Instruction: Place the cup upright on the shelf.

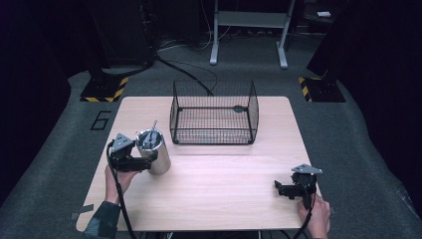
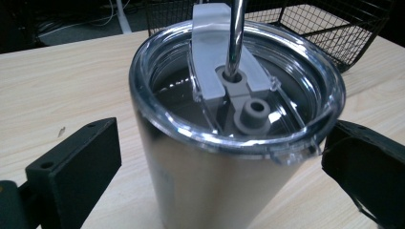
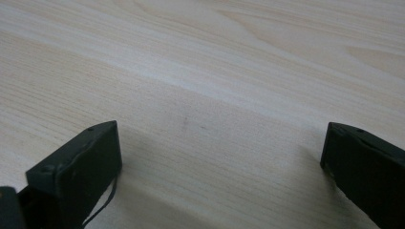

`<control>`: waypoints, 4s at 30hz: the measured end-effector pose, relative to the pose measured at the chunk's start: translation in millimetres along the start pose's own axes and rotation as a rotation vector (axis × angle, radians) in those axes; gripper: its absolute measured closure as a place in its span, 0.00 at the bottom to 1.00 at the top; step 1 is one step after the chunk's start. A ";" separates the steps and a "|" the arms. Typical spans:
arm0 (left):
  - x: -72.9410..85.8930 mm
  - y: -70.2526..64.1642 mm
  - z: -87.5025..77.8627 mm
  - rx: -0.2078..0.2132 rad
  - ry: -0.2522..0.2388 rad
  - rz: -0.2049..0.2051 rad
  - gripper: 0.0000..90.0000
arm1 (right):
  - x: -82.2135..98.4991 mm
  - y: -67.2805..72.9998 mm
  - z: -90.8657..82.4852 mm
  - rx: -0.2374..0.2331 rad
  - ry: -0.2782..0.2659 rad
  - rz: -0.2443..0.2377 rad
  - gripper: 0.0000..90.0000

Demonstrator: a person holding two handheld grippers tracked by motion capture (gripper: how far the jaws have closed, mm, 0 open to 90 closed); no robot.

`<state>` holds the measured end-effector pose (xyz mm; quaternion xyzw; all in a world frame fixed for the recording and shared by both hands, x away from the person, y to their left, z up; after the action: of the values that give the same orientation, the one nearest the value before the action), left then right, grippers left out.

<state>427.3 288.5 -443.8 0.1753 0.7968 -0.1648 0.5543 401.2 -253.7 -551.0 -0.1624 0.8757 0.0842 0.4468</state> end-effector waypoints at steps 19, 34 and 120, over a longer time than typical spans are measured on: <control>-5.0 -8.2 23.7 -0.060 -0.062 0.021 0.03 | 0.0 0.0 -0.1 -0.001 0.000 -0.002 0.00; -10.0 -10.1 21.3 -0.008 -0.028 0.062 0.04 | -0.3 -0.2 0.3 -0.005 -0.001 -0.010 0.00; -127.4 -87.5 53.1 0.294 -0.075 0.203 0.04 | -1.1 -1.7 1.5 -0.024 -0.003 -0.024 0.00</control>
<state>472.0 174.5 -335.5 0.3276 0.7211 -0.2291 0.5659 403.5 -254.7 -551.0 -0.1782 0.8720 0.0897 0.4470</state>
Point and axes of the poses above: each handheld gripper's, and its own axes: z roughly forward along the jaws, x roughly out of its underside, y roughly to its left, the point moved 3 cm from there along z, roughly forward along the jaws, and after that the axes turned 8 degrees about -y, right-handed, at the moved point
